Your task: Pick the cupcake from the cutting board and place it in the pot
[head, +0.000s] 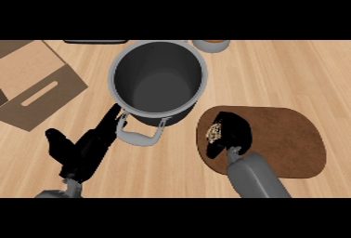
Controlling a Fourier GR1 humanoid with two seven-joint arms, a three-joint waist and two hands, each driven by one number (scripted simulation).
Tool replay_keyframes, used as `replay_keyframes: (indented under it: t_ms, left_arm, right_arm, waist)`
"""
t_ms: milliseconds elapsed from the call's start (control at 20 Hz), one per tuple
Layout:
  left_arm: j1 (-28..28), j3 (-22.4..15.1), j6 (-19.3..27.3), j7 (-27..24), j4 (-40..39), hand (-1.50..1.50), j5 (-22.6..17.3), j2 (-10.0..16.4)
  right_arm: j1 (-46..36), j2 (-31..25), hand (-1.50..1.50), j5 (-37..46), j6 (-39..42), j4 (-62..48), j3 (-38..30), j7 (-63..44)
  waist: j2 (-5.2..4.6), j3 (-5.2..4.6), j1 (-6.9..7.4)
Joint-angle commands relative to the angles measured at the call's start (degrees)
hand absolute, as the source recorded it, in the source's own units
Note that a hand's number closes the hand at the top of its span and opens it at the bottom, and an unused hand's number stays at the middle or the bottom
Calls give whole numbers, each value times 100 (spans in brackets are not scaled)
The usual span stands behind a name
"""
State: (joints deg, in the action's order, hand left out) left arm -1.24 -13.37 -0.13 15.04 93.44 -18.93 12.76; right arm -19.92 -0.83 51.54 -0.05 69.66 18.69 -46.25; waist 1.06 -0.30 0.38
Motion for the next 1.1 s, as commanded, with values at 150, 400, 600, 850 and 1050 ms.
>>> replay_keyframes:
  t_ms: [150, 400, 600, 850, 1050]
  left_arm:
    - [305, 178, -221, -154, 63, 0, -90, 172]
    - [28, 244, -173, 17, 49, 0, -106, 132]
    - [63, 49, 13, 72, 76, 0, 69, -124]
    - [-60, -4, -68, -242, -318, 0, 220, -319]
    - [-104, 61, -226, -347, -476, 0, 300, -320]
  right_arm:
    - [1316, -247, 150, 1195, 225, 2506, 1576, -961]
    - [1321, -445, 150, 1553, 802, 4633, 1731, -1484]
    - [1001, -460, 150, 1825, 1440, 5637, 1785, -1547]
    - [-200, 66, 150, 1370, 2086, 6140, 1842, -2164]
    - [-1072, 75, 150, 718, 2050, 5712, 1021, -2096]
  waist:
    - [-26, 19, -191]
    - [-34, 22, -222]
    - [-77, 26, -103]
    - [-98, 21, -29]
    - [-106, 24, -13]
